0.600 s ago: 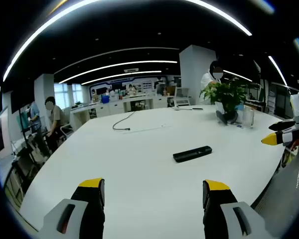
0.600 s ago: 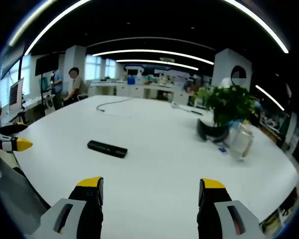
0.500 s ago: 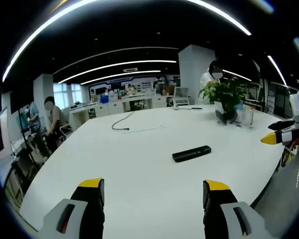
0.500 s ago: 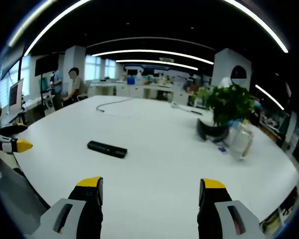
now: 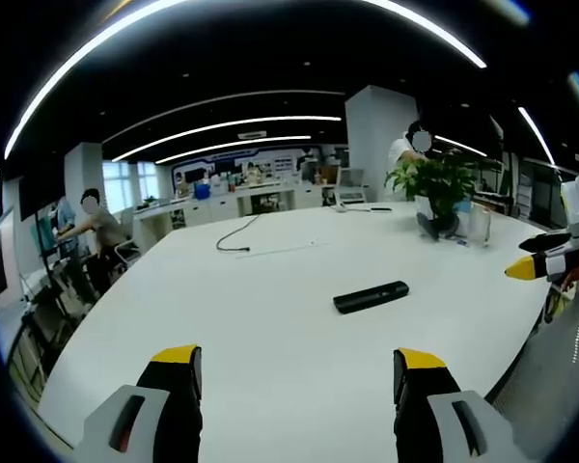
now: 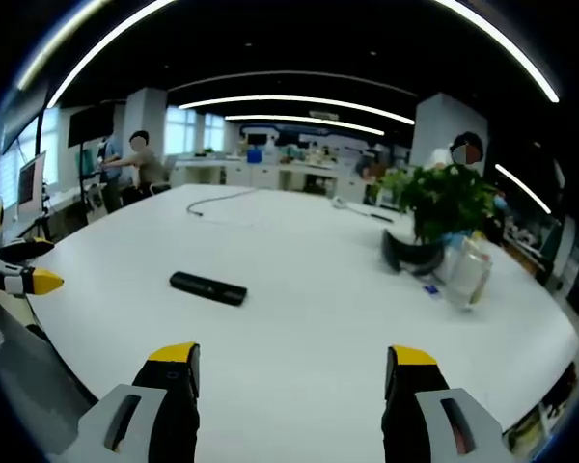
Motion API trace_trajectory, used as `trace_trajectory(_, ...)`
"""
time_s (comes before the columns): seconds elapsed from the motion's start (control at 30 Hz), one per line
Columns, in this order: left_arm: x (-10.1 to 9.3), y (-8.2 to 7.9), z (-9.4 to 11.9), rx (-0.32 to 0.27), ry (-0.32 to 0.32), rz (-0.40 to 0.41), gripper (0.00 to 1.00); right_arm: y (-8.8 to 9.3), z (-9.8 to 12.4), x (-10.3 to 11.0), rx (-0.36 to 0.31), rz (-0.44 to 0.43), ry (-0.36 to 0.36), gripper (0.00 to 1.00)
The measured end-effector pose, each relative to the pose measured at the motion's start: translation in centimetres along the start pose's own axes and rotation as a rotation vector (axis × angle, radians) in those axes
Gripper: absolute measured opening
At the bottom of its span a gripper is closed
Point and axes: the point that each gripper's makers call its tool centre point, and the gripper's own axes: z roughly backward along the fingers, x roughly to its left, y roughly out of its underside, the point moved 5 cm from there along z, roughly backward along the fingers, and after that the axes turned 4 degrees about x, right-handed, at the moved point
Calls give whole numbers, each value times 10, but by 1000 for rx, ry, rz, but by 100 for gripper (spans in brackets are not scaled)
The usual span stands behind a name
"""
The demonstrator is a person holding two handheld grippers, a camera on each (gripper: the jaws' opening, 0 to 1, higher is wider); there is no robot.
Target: Press the specified remote control buttons in sequence, fully releasing each button before pressing the next.
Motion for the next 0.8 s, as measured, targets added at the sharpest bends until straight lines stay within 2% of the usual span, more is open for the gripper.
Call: trace_trajectory(0.8,-1,1,-1,11,0,-9,84,-2,3,-3,-20,-14,11,76)
